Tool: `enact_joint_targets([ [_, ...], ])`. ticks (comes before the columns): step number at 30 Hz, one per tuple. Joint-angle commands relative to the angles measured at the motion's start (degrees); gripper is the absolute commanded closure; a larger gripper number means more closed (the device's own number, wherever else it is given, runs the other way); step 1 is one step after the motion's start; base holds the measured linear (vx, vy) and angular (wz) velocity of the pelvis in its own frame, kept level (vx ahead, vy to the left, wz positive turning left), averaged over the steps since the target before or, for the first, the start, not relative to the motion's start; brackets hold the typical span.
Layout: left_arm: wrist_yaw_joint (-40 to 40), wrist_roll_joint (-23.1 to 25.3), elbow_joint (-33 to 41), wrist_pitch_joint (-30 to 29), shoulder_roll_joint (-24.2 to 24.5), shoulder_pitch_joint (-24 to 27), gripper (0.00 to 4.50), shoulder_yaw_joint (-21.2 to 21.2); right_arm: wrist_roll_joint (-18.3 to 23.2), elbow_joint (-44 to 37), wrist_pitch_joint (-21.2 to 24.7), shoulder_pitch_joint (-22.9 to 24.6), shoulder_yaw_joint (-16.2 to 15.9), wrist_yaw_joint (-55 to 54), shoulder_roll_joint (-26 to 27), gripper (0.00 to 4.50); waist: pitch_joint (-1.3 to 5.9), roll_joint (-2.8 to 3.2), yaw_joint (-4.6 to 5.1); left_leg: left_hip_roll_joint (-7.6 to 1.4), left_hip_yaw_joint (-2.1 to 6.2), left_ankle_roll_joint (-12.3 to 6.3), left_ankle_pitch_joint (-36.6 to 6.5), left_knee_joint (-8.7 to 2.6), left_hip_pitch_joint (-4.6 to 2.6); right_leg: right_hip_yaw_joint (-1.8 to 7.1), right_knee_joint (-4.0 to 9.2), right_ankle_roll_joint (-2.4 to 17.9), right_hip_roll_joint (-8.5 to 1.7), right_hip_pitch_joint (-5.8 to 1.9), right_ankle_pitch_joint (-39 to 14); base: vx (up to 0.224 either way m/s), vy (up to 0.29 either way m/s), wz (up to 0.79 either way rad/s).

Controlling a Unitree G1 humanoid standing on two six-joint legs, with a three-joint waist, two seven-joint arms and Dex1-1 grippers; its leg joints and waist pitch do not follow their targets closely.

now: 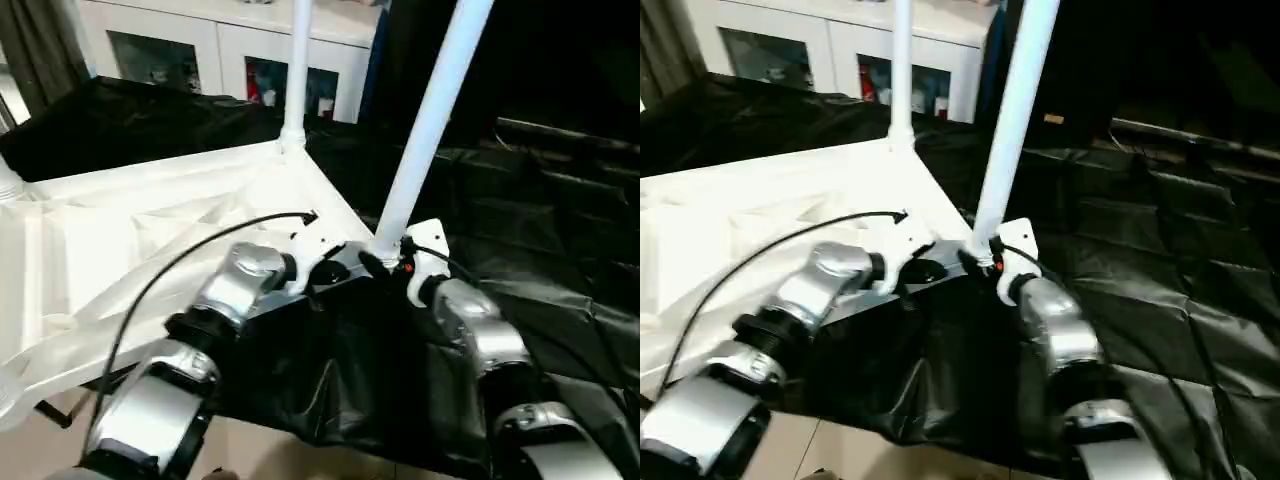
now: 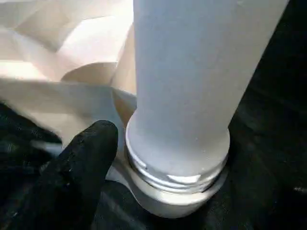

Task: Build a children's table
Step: Rotate leg to tighten

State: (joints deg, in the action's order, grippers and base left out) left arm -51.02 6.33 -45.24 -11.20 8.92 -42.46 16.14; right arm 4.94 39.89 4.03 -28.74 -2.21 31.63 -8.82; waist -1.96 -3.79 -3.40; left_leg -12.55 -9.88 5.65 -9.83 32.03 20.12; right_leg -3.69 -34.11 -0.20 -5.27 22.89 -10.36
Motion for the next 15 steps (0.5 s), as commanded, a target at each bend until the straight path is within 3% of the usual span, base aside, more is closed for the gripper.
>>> enact_joint_targets([
  [1, -4.77, 0.15, -0.19, -0.59, 0.3, 1.73, 4.5, 3.39, 0.85, -3.87, -0.63, 0.95, -5.46, 10.16, -1.05, 0.78, 2.79, 0.07, -0.41, -0.43, -0.27, -1.59, -16.09, -3.67, 0.27, 1.96, 4.41, 9.7, -2.28, -2.4, -15.03, 0.0, 0.0, 0.0],
  [3, -9.56, -0.23, 1.3, -0.28, 2.72, 2.5, 4.5, 4.21, 1.32, -6.46, -0.83, 2.05, -6.18, 16.91, -4.96, 0.78, 3.0, 0.21, -0.76, -0.57, -0.41, -2.91, -13.12, -3.32, 0.24, 1.95, 3.85, 11.25, -2.26, -2.85, -9.7, 0.0, 0.0, 0.0],
  [4, -10.71, -0.35, 1.68, -0.06, 3.29, 2.7, 4.5, 4.37, 1.38, -7.04, -0.9, 2.33, -6.33, 18.48, -5.81, 0.78, 3.03, 0.2, -0.6, -0.51, -0.52, -3.67, -10.94, -3.17, 0.58, 1.99, 3.33, 12.55, -2.19, -2.92, -5.67, 0.054, -0.006, 0.0],
  [7, -16.97, -1.64, 3.99, 1.46, 6.13, 3.87, 4.5, 4.8, 2.17, -9.81, -1.21, 3.7, -7.48, 26.39, -10.04, 0.78, 3.12, 0.27, -0.69, -0.54, -0.58, -4.5, -9.34, -2.97, 0.39, 1.9, 2.99, 13.87, -2.05, -3.07, -2.31, 0.0, 0.0, 0.0],
  [11, -23.32, -3.13, 6.66, 1.67, 8.8, 4.94, 4.5, 5.02, 3.31, -11.6, -0.37, 4.28, -8.0, 31.68, -13.03, 0.78, 3.0, 0.37, -0.58, -0.77, -0.68, -4.78, -10.66, -3.07, 0.03, 1.96, 2.87, 15.48, -2.1, -2.94, -2.38, 0.0, 0.0, 0.0],
  [15, -27.63, -4.06, 9.94, 0.05, 11.18, 5.86, 4.5, 5.9, 3.97, -12.65, 1.02, 4.51, -8.36, 34.3, -13.98, 0.78, 2.76, 0.53, -0.96, -0.99, -0.72, -3.14, -13.92, -3.35, -0.27, 2.03, 3.24, 15.05, -2.27, -2.72, -7.01, 0.0, 0.0, 0.0],
])
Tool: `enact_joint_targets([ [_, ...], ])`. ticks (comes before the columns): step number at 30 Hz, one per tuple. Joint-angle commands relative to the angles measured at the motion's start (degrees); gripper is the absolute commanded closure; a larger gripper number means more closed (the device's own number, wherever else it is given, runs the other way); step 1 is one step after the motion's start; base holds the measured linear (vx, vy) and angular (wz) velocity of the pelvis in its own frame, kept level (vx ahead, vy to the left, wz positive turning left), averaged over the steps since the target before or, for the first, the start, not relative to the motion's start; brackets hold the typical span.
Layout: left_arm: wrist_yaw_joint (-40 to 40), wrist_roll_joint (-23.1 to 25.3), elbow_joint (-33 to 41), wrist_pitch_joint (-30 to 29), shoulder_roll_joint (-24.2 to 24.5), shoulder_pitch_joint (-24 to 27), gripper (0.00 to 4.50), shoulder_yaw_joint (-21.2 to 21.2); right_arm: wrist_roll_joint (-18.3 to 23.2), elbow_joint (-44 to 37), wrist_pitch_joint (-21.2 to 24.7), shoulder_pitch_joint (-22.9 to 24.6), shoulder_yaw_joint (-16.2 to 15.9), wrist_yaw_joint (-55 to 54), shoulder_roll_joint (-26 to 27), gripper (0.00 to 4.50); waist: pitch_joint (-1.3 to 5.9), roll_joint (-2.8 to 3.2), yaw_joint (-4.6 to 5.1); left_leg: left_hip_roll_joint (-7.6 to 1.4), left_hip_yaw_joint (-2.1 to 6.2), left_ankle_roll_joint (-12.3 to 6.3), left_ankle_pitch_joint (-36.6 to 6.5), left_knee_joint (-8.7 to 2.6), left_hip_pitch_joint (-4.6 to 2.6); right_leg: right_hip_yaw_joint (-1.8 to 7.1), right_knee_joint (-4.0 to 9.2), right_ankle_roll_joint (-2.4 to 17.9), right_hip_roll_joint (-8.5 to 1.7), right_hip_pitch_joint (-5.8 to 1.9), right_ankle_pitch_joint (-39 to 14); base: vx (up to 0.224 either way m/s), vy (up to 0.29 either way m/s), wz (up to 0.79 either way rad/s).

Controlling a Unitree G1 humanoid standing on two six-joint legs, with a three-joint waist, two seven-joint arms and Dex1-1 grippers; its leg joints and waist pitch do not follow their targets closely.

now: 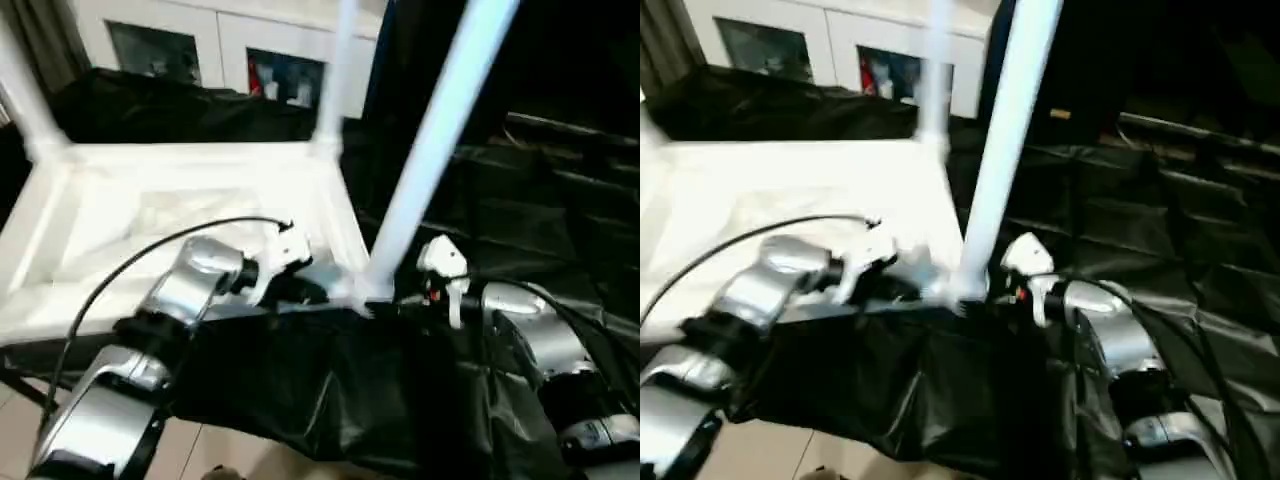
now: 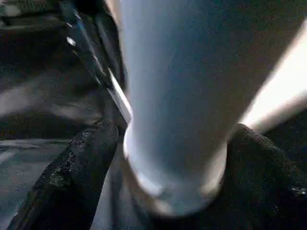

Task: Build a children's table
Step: Rotate leg to tighten

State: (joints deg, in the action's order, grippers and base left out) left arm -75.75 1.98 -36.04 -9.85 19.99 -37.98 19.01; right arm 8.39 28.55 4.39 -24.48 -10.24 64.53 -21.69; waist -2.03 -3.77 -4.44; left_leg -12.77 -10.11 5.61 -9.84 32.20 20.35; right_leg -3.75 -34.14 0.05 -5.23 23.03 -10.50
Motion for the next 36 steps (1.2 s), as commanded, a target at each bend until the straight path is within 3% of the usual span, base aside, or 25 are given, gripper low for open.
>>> enact_joint_targets([
  [1, -3.92, 0.11, 1.59, -1.56, 0.75, 1.66, 4.5, 3.15, 0.62, -1.67, 1.09, 0.41, -0.5, 2.13, -1.23, 0.78, 2.82, 0.54, -0.1, -0.8, -0.47, -2.66, -14.11, -3.58, -0.53, 2.09, 3.29, 14.36, -2.3, -2.81, -7.5, 0.0, 0.0, 0.0],
  [3, -4.33, 0.02, 1.95, -1.62, 1.05, 1.8, 4.5, 3.14, 0.75, -1.93, 1.37, 0.55, -0.58, 2.5, -1.28, 0.78, 2.86, 0.53, -0.17, -0.72, -0.49, -2.27, -14.0, -3.56, -0.48, 2.13, 3.22, 13.97, -2.27, -2.82, -7.47, 0.0, 0.0, 0.0],
  [9, -3.69, 0.28, 1.75, -1.11, 1.4, 1.87, 4.5, 2.42, 1.29, -2.61, 2.65, 1.05, -1.09, 3.57, -0.91, 1.35, 2.99, 0.33, -0.47, -0.58, -0.53, -2.29, -12.02, -3.38, -0.38, 2.1, 2.93, 14.0, -2.25, -2.97, -5.3, 0.0, 0.0, 0.0],
  [15, 1.01, 0.9, 0.59, -0.54, -0.02, 1.55, 4.5, 1.51, 1.02, -2.61, 3.38, 2.03, -0.76, 0.42, 0.8, 1.78, 2.83, 0.3, -0.51, -0.54, -0.52, -1.8, -13.18, -3.48, -0.39, 2.14, 3.29, 13.05, -2.35, -2.87, -8.18, 0.0, 0.0, 0.0],
  [17, 7.88, 1.89, -2.23, -0.82, -2.41, 0.02, 4.5, 0.15, -1.32, 1.24, 3.39, 1.26, 0.97, -9.18, 3.91, 1.78, 2.59, 0.27, -0.33, -0.49, -0.46, -0.72, -14.99, -3.71, -0.48, 2.14, 3.7, 12.03, -2.37, -2.58, -12.14, 0.0, 0.0, 0.0],
  [19, 12.89, 2.69, -4.4, -1.27, -4.05, -1.11, 4.5, -0.57, -2.39, 3.62, 3.51, 0.67, 2.09, -15.36, 5.95, 1.82, 2.5, 0.17, -0.13, -0.31, -0.24, 0.85, -18.35, -3.81, -0.68, 2.07, 4.49, 9.5, -2.56, -2.32, -20.15, -0.027, -0.002, -0.01],
  [20, 15.5, 2.98, -5.61, -1.39, -5.08, -1.74, 4.5, -1.01, -2.51, 4.89, 4.13, 0.3, 2.92, -18.71, 7.25, 1.82, 2.5, 0.17, -0.12, -0.31, -0.05, 1.08, -18.55, -3.86, -0.58, 1.99, 4.5, 8.95, -2.61, -2.4, -21.23, 0.0, 0.0, 0.0],
  [22, 19.5, 3.26, -7.39, -1.92, -6.92, -2.73, 4.5, -1.75, -2.47, 6.85, 4.97, -0.31, 4.36, -24.23, 9.5, 1.83, 2.4, 0.25, 0.12, -0.21, -0.03, 1.14, -20.25, -3.85, -0.89, 2.0, 5.17, 7.32, -2.58, -1.77, -24.86, 0.0, 0.0, 0.0],
  [24, 22.16, 3.34, -8.42, -2.34, -8.46, -3.36, 4.5, -2.13, -2.32, 8.48, 5.49, -1.02, 5.79, -29.29, 11.4, 1.83, 2.36, 0.17, 0.26, -0.17, 0.1, 1.11, -20.41, -3.96, -0.62, 1.92, 5.25, 6.85, -2.53, -1.87, -25.44, 0.0, 0.0, 0.0],
  [25, 26.87, 3.5, -10.14, -3.22, -11.57, -4.44, 4.5, -2.67, -1.98, 11.77, 6.22, -2.62, 8.51, -38.86, 15.15, 1.83, 2.37, 0.7, 0.61, -0.16, 0.12, 1.98, -21.24, -3.97, -0.86, 1.99, 5.4, 7.04, -2.47, -1.42, -25.65, 0.0, 0.0, 0.0],
  [26, 26.87, 3.5, -10.14, -3.22, -11.57, -4.44, 4.5, -2.67, -1.98, 11.77, 6.22, -2.62, 8.51, -38.86, 15.15, 1.83, 2.45, 0.58, 0.61, -0.16, 0.32, 2.38, -21.37, -3.99, -0.86, 1.8, 5.32, 6.85, -2.54, -1.59, -25.88, 0.0, 0.0, 0.0],
  [27, 30.16, 3.95, -11.67, -3.48, -14.1, -5.25, 4.5, -2.8, -1.76, 14.77, 6.31, -4.14, 10.64, -45.83, 18.18, 1.83, 2.53, 0.88, 0.8, -0.02, 0.4, 2.33, -21.19, -4.1, -0.56, 1.76, 5.21, 6.62, -2.44, -1.76, -25.34, 0.0, 0.0, 0.0],
  [28, 31.28, 4.23, -12.34, -3.4, -15.04, -5.56, 4.5, -2.7, -1.53, 15.98, 6.15, -4.78, 11.43, -48.16, 19.33, 1.83, 2.53, 0.76, 1.07, -0.09, 0.37, 2.32, -21.59, -4.11, -0.73, 1.78, 5.39, 6.76, -2.4, -1.58, -24.62, 0.0, 0.0, 0.0],
  [33, 31.69, 5.13, -12.76, -2.3, -17.68, -5.74, 4.5, -1.03, -3.27, 17.62, 2.7, -6.12, 9.67, -49.98, 22.91, 1.83, 2.52, 0.75, 1.06, -0.03, 0.25, 1.26, -22.7, -4.06, -0.72, 1.86, 5.5, 7.02, -2.29, -1.52, -22.57, 0.0, 0.0, 0.0],
  [34, 31.35, 5.11, -12.69, -2.25, -17.71, -5.67, 4.5, -0.97, -3.22, 17.56, 2.57, -6.15, 9.65, -49.83, 23.14, 1.28, 2.57, 0.67, 0.99, 0.01, 0.25, 0.82, -21.95, -4.16, -0.49, 1.87, 5.37, 6.94, -2.23, -1.77, -21.98, 0.0, 0.0, 0.0],
  [36, 29.91, 5.17, -12.6, -1.36, -16.9, -5.41, 4.5, -0.94, -3.35, 17.26, 1.53, -6.32, 9.66, -48.46, 22.97, 1.14, 2.48, 0.67, 1.01, 0.0, 0.28, 0.63, -22.41, -4.2, -0.47, 1.84, 5.49, 6.86, -2.32, -1.72, -22.79, 0.0, 0.0, 0.0],
])
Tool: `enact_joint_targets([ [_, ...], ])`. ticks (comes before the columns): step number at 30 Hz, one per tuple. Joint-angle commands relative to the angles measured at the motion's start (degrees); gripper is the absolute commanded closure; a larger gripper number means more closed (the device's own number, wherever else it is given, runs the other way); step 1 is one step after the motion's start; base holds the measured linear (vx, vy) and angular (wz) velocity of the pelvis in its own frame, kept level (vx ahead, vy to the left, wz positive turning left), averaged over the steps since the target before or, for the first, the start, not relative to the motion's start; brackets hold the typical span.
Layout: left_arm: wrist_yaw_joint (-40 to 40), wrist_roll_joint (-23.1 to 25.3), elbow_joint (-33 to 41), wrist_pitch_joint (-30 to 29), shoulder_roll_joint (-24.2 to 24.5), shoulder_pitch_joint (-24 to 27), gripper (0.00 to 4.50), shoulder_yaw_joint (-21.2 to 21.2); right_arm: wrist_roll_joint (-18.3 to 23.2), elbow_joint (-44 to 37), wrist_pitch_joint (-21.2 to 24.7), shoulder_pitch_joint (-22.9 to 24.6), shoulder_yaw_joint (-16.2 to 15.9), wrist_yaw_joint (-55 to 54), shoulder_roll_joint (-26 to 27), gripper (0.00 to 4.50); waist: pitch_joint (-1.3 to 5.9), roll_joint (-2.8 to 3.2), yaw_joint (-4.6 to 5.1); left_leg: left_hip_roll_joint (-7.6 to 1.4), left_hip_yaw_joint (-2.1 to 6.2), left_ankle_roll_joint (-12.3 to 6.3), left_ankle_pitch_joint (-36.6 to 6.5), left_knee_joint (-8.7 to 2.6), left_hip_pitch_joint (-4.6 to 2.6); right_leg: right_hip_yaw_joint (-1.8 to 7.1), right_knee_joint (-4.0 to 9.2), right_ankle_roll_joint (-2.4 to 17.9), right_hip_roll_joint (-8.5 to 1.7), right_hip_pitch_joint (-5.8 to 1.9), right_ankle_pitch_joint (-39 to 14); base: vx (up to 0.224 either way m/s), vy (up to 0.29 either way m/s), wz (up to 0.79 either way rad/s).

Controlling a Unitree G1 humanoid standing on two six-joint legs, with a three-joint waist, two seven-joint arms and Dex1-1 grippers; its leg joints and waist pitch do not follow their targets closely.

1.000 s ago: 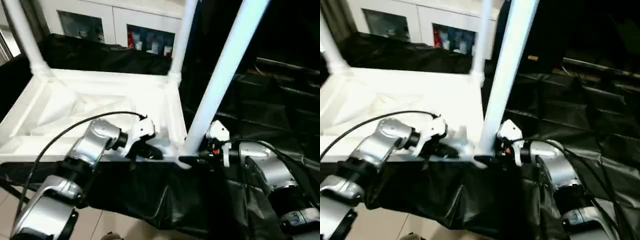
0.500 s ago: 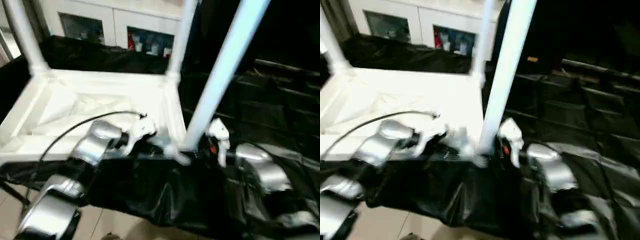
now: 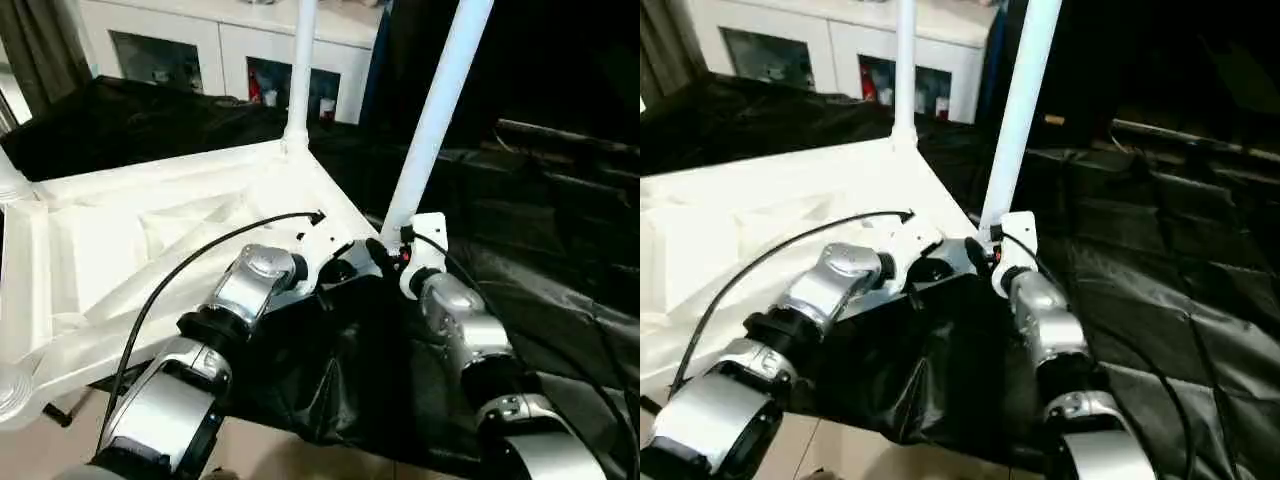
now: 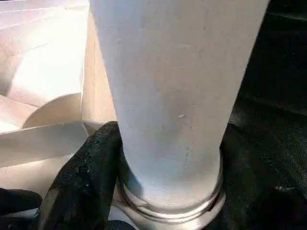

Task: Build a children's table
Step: Rotate leg to tighten

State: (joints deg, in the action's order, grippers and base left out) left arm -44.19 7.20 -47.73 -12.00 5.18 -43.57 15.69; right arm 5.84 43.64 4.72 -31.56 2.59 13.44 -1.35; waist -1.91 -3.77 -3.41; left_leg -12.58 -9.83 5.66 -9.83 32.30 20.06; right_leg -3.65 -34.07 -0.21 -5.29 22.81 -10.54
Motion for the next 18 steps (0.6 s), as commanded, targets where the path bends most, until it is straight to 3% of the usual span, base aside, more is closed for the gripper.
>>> enact_joint_targets([
  [1, -2.23, -0.08, -1.04, 1.28, -1.69, 0.24, 4.5, 2.34, -1.06, 2.22, 0.45, 0.61, -3.32, 3.25, 2.42, 1.04, 2.46, 0.69, -0.01, -0.2, 0.01, 0.59, -22.11, -4.29, -0.06, 1.76, 5.36, 7.1, -2.31, -1.6, -22.66, 0.0, 0.0, 0.0],
  [3, -4.09, -0.31, -0.85, 1.76, -0.31, 0.55, 4.5, 2.22, -0.66, 0.76, -0.68, 0.77, -3.78, 7.39, 1.1, 1.04, 2.42, 0.73, -0.06, -0.23, 0.0, 0.46, -22.18, -4.32, -0.13, 1.77, 5.39, 7.18, -2.31, -1.52, -22.55, 0.0, 0.0, 0.0],
  [5, -5.0, -0.34, -0.76, 2.01, 0.22, 0.69, 4.5, 2.2, -0.39, 0.02, -0.87, 0.91, -4.2, 9.55, 0.24, 1.04, 2.5, 0.72, -0.07, -0.28, -0.01, 0.01, -20.5, -4.37, 0.2, 1.83, 5.11, 7.67, -2.31, -1.93, -20.51, 0.0, 0.0, 0.0],
  [9, -10.15, -0.7, 0.44, 3.36, 3.3, 1.66, 4.5, 2.6, -0.31, -4.88, -2.5, 2.69, -7.93, 22.41, -5.78, 1.04, 2.68, 0.6, -0.29, -0.35, -0.24, -1.15, -16.87, -4.13, 0.44, 1.87, 4.52, 9.41, -2.17, -2.49, -14.48, 0.0, 0.0, 0.0],
  [13, -17.24, -1.52, 2.76, 3.89, 6.42, 2.9, 4.5, 3.49, 0.44, -10.16, -2.27, 4.85, -11.2, 34.66, -11.96, 1.04, 2.95, 0.61, -0.58, -0.55, -0.6, -3.56, -11.22, -3.53, 0.45, 1.93, 3.36, 12.88, -2.16, -2.89, -4.86, 0.0, 0.0, 0.0],
  [16, -25.2, -3.3, 6.26, 3.61, 9.56, 4.39, 4.5, 4.21, 1.05, -13.06, -1.69, 5.9, -12.33, 43.35, -16.74, 1.04, 3.0, 0.37, -0.66, -0.68, -0.59, -3.81, -10.56, -3.46, 0.25, 1.87, 3.08, 14.32, -2.19, -3.17, -3.31, 0.0, 0.0, 0.0],
  [18, -29.17, -4.1, 8.42, 3.43, 11.68, 5.21, 4.5, 4.72, 2.26, -14.4, -0.54, 6.1, -12.28, 47.65, -19.14, 1.04, 3.01, 0.59, -0.6, -0.69, -0.73, -4.51, -10.41, -3.37, 0.06, 1.97, 2.83, 15.51, -2.12, -2.96, -1.24, 0.0, 0.0, 0.0],
])
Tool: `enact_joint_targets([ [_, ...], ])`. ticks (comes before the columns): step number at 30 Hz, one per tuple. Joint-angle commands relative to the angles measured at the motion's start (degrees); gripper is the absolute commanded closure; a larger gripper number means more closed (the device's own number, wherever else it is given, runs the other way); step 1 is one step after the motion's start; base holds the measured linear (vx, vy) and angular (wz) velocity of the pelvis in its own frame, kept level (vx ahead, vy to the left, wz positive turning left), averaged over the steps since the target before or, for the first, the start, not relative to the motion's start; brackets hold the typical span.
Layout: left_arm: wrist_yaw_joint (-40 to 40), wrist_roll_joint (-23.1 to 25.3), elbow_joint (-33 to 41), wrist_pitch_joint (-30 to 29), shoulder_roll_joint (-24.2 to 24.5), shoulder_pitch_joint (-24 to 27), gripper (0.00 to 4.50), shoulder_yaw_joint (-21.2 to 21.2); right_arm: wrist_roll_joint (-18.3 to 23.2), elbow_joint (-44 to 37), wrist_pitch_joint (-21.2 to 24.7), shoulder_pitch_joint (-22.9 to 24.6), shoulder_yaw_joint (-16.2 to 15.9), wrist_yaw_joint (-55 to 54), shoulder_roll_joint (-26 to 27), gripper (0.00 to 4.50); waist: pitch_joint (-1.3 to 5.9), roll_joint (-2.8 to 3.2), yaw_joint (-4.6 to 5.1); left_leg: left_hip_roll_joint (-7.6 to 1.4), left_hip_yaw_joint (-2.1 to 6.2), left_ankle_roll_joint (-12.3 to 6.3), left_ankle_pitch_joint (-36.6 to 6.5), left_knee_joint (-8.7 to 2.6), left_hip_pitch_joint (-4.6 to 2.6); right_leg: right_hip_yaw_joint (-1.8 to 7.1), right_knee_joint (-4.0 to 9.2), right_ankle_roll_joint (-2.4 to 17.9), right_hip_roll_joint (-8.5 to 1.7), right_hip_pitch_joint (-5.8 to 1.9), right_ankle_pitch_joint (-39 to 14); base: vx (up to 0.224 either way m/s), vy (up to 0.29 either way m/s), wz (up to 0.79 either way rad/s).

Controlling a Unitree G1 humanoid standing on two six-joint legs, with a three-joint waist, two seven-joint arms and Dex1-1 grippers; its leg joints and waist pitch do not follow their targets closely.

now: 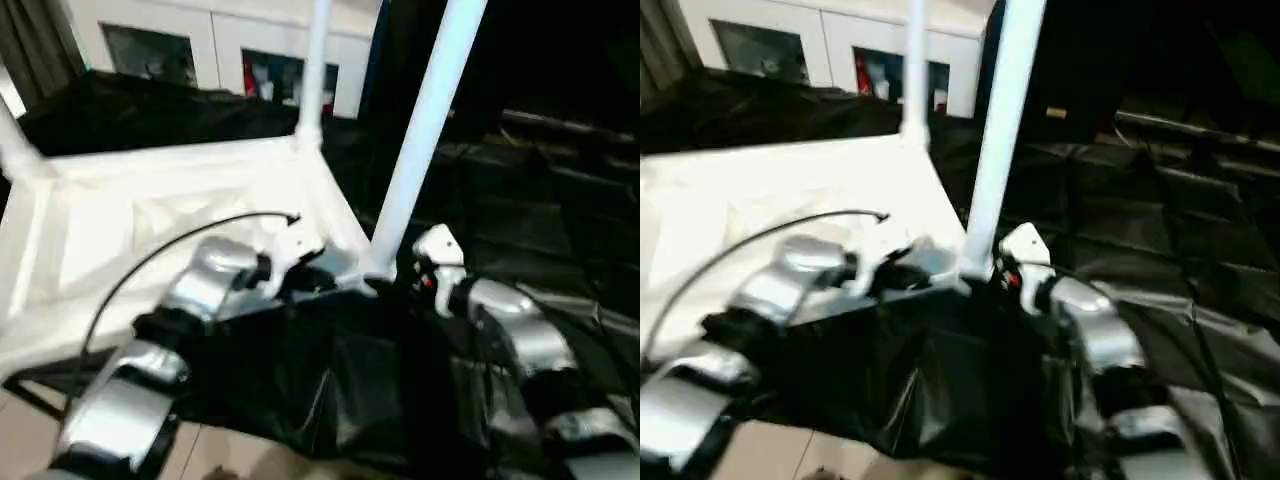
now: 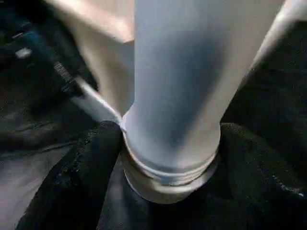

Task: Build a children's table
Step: Rotate leg to tighten

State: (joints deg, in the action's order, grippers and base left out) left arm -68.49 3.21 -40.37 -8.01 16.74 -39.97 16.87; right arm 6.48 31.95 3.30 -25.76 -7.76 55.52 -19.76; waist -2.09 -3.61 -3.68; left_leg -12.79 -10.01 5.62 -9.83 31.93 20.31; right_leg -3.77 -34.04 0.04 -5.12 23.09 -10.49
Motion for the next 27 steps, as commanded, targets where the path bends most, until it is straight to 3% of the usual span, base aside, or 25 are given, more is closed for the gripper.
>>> enact_joint_targets([
  [1, -5.61, -0.24, 1.53, -0.56, 0.62, 1.79, 4.5, 3.63, 2.0, -3.02, 1.22, 0.31, -1.87, 6.47, -1.22, 1.04, 3.15, 0.45, -0.31, -0.48, -0.54, -4.77, -10.39, -2.98, -0.07, 2.05, 2.68, 15.73, -2.26, -3.27, -0.86, 0.0, 0.0, 0.0],
  [5, -7.7, -0.81, 2.98, -1.16, 2.08, 2.48, 4.5, 3.65, 3.3, -3.92, 2.85, 0.35, -1.94, 9.11, -2.25, 1.04, 2.91, 0.53, -0.55, -0.7, -0.62, -4.15, -12.55, -3.19, -0.38, 2.08, 3.0, 15.57, -2.35, -3.02, -4.25, 0.0, 0.0, 0.0],
  [9, -7.72, -0.53, 3.18, -0.97, 2.6, 2.78, 4.5, 3.37, 3.15, -4.25, 3.11, 0.66, -2.3, 9.84, -2.25, 1.3, 2.85, 0.43, -1.26, -0.68, -0.59, -1.79, -14.37, -3.34, -0.45, 2.15, 3.23, 13.81, -2.48, -2.87, -8.28, 0.0, 0.0, 0.0],
  [16, -7.63, -0.84, 4.68, -1.79, 3.19, 3.42, 4.5, 3.33, 3.58, -6.28, 5.05, 1.95, -3.25, 11.08, -1.8, 1.85, 3.15, 0.46, -1.38, -0.46, -0.69, -2.66, -10.17, -2.98, -0.32, 2.14, 2.56, 14.56, -2.31, -3.14, -2.09, 0.0, 0.0, 0.0],
  [21, -5.02, -0.25, 3.6, -1.16, 2.43, 3.01, 4.5, 2.81, 3.0, -6.41, 5.36, 2.73, -2.91, 8.75, -1.06, 1.89, 3.05, 0.49, -1.38, -0.46, -0.65, -2.18, -11.58, -3.07, -0.36, 2.13, 2.84, 14.09, -2.33, -3.11, -4.43, 0.0, 0.0, 0.0],
  [23, -0.14, 0.74, 1.87, -1.25, 0.93, 2.18, 4.5, 1.96, 0.93, -4.8, 5.39, 3.11, -1.92, 1.69, 1.02, 1.9, 2.82, 0.41, -1.35, -0.43, -0.63, -1.45, -12.82, -3.22, -0.36, 2.16, 3.14, 13.41, -2.46, -2.92, -7.17, 0.0, 0.0, 0.0],
  [25, 3.59, 1.47, 0.37, -1.54, -0.38, 1.38, 4.5, 1.46, -0.93, -2.23, 5.49, 2.72, -0.71, -5.84, 3.27, 1.91, 2.54, 0.4, -1.25, -0.37, -0.49, 0.33, -17.09, -3.51, -0.71, 2.18, 4.04, 11.06, -2.65, -2.48, -15.81, 0.0, 0.0, 0.0],
  [27, 7.1, 2.06, -0.98, -1.65, -1.52, 0.67, 4.5, 0.96, -1.34, -0.48, 6.65, 2.36, 0.52, -10.67, 4.95, 1.91, 2.49, 0.35, -1.05, -0.27, -0.24, 1.0, -18.74, -3.65, -0.61, 2.12, 4.41, 9.13, -2.63, -2.38, -20.59, 0.0, 0.0, 0.0],
])
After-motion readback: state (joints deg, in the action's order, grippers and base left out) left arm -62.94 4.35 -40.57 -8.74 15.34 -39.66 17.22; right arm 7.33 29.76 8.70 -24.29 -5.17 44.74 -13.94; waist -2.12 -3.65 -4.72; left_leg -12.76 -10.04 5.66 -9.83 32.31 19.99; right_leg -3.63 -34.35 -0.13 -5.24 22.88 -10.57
